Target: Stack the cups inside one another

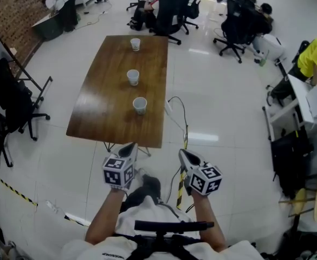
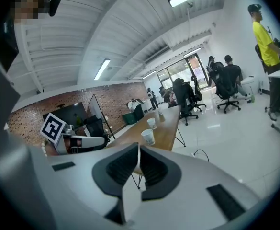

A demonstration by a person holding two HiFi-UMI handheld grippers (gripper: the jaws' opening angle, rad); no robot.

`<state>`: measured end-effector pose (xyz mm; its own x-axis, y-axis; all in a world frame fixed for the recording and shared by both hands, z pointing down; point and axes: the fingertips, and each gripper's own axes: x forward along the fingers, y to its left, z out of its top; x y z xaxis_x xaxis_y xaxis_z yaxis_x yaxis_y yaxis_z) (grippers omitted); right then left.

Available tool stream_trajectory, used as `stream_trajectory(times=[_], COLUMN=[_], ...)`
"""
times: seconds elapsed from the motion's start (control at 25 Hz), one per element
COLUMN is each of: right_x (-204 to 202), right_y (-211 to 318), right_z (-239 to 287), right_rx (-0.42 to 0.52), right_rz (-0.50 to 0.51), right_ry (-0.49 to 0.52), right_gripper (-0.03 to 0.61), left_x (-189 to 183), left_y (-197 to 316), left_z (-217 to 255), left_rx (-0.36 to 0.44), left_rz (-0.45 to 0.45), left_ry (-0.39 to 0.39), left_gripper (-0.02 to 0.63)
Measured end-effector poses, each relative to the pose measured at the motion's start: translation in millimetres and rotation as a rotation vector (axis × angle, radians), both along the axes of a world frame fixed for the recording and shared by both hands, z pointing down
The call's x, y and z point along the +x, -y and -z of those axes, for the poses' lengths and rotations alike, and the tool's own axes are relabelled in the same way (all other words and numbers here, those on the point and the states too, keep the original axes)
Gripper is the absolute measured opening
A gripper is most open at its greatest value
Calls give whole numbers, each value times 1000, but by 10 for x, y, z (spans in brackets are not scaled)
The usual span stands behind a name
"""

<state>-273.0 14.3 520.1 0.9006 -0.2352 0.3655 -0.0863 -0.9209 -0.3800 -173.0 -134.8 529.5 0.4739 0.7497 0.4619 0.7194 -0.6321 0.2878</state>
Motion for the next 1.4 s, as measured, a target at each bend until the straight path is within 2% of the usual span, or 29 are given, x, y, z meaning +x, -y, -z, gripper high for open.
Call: stream_trajectory(times=[0.36,0.72,0.8,1.16,1.4], right_x=[1024,1892,2048,2591,3041], right_y=[-46,12,25,-5,-21], right_z=[-21,-166,-206,-549,-818], right_rx=[-29,-54,-65,-148,-202], right_rz=[95,147,153,209,279], right_ry=[28,89,100,173,224], right_gripper=[38,86,113,123,141], left_x=[757,1256,1340,1496,1560], left_y=[-116,-195,-203,-290,-319], left_z=[-57,-264,-308,-457,-554], left_rx=[0,21,17,8,4], left_rz=[42,26,27,36,85], left_ry=[18,54,63,110,138], left_gripper=[-12,-12,-12,-12,-14])
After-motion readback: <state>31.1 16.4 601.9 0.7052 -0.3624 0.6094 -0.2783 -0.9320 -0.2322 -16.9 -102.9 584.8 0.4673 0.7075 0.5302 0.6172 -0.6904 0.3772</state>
